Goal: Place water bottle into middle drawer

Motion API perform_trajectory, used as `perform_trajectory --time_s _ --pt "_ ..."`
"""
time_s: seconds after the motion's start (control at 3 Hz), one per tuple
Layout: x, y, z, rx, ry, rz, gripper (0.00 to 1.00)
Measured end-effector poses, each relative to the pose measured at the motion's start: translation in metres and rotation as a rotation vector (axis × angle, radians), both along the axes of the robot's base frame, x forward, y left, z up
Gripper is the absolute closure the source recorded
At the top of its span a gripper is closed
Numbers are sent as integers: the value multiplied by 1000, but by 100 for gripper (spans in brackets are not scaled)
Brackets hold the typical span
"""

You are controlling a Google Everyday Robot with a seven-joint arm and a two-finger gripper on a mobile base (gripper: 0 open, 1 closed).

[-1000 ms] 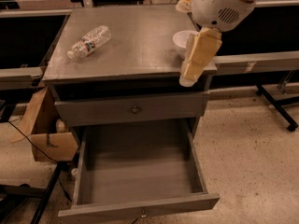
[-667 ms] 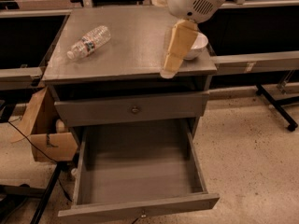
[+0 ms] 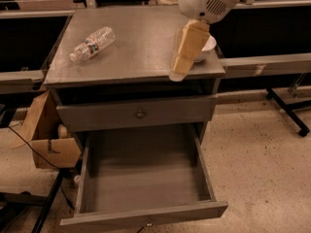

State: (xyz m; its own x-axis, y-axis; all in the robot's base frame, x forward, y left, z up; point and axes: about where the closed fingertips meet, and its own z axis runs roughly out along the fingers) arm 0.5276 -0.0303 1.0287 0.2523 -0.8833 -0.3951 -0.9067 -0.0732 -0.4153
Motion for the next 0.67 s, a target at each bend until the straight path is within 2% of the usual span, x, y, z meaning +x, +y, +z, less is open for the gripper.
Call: perform_trajectory --time_s 0.33,0.67 --pt "11 9 4 25 -44 49 0" --pt "36 27 3 47 -81 123 0"
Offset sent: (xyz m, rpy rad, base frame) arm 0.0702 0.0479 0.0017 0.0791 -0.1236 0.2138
